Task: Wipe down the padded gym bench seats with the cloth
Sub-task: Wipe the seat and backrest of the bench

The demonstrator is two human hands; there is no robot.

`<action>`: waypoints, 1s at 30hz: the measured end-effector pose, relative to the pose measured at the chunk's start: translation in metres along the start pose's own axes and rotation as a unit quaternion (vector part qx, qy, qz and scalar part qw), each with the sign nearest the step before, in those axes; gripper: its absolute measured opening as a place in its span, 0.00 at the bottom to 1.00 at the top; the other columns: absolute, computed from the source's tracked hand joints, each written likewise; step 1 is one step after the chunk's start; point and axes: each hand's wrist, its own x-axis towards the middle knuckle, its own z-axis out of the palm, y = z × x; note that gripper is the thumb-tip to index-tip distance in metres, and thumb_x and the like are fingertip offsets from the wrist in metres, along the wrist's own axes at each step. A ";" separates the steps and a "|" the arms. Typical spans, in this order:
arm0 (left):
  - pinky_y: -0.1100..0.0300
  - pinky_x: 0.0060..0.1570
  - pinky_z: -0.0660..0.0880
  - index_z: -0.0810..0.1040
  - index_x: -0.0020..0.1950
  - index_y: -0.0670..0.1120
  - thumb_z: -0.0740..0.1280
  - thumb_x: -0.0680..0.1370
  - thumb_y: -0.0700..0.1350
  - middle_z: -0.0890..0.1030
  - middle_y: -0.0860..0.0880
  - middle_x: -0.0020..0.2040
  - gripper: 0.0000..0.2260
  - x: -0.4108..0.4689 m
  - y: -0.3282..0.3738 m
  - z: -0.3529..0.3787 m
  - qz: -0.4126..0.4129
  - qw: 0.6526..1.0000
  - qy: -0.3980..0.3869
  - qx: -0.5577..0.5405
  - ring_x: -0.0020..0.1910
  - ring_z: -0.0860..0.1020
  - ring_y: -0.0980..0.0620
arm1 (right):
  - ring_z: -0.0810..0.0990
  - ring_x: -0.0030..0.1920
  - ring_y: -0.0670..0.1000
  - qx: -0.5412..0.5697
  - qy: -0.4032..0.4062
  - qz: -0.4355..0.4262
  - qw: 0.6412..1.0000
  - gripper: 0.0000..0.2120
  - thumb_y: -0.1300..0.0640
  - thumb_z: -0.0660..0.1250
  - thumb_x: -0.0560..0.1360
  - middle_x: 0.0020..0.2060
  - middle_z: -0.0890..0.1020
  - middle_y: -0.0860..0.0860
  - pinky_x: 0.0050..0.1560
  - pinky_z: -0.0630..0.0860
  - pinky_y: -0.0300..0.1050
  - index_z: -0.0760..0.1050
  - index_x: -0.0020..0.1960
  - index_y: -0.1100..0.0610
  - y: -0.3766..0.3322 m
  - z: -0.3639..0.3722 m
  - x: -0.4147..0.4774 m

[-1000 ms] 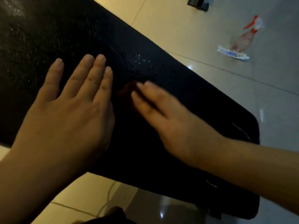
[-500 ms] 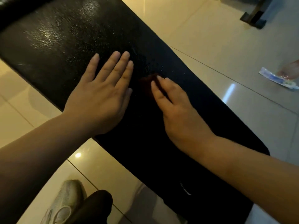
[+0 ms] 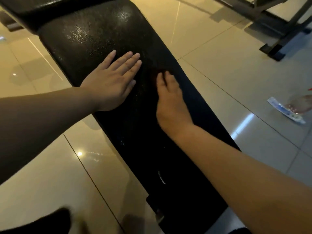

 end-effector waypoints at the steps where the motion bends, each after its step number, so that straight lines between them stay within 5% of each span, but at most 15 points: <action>1: 0.46 0.78 0.39 0.43 0.82 0.48 0.38 0.83 0.58 0.44 0.49 0.82 0.28 0.000 0.002 -0.001 0.000 1.000 0.005 -0.005 0.80 0.41 0.51 | 0.40 0.80 0.50 -0.004 -0.012 -0.031 0.999 0.33 0.60 0.58 0.84 0.82 0.44 0.47 0.80 0.46 0.53 0.45 0.83 0.50 0.002 0.002 -0.009; 4: 0.47 0.78 0.40 0.46 0.82 0.48 0.39 0.83 0.57 0.47 0.49 0.82 0.28 -0.001 0.004 -0.001 -0.003 1.000 0.019 -0.009 0.80 0.42 0.51 | 0.42 0.80 0.49 -0.028 -0.051 -0.067 0.996 0.33 0.58 0.60 0.83 0.81 0.46 0.45 0.80 0.48 0.53 0.48 0.83 0.48 0.027 -0.012 -0.027; 9: 0.51 0.78 0.42 0.53 0.81 0.51 0.42 0.84 0.55 0.52 0.52 0.81 0.25 0.002 0.001 0.000 0.026 0.997 0.028 -0.071 0.80 0.46 0.53 | 0.44 0.81 0.53 0.013 0.054 0.081 0.995 0.31 0.60 0.56 0.85 0.82 0.46 0.48 0.81 0.51 0.56 0.45 0.83 0.53 0.017 -0.013 0.005; 15: 0.52 0.78 0.39 0.46 0.81 0.50 0.43 0.83 0.55 0.45 0.51 0.82 0.26 -0.002 0.009 0.001 0.022 0.997 0.010 -0.078 0.80 0.41 0.53 | 0.49 0.80 0.47 0.024 0.006 -0.003 1.000 0.26 0.56 0.53 0.86 0.80 0.51 0.41 0.79 0.55 0.54 0.50 0.82 0.46 0.006 0.001 -0.003; 19: 0.49 0.79 0.41 0.41 0.81 0.47 0.36 0.83 0.54 0.40 0.48 0.81 0.27 -0.005 0.013 0.013 0.037 0.997 0.038 -0.060 0.80 0.38 0.49 | 0.54 0.79 0.49 -0.022 0.094 0.044 0.994 0.28 0.58 0.55 0.85 0.80 0.53 0.45 0.79 0.57 0.52 0.50 0.82 0.49 0.027 0.000 0.008; 25: 0.51 0.78 0.40 0.43 0.81 0.47 0.43 0.85 0.54 0.44 0.48 0.81 0.26 0.003 0.011 0.022 0.113 0.990 0.050 -0.065 0.80 0.41 0.51 | 0.55 0.77 0.43 0.011 0.098 0.029 0.995 0.27 0.55 0.54 0.85 0.79 0.54 0.43 0.77 0.58 0.45 0.51 0.82 0.47 0.016 0.007 0.021; 30: 0.50 0.79 0.50 0.53 0.80 0.43 0.43 0.83 0.53 0.55 0.44 0.81 0.27 0.001 0.014 0.024 0.083 0.989 0.089 -0.081 0.80 0.52 0.48 | 0.56 0.78 0.44 -0.015 0.055 -0.057 0.997 0.27 0.54 0.54 0.85 0.78 0.55 0.39 0.77 0.59 0.48 0.52 0.81 0.41 0.039 0.006 -0.005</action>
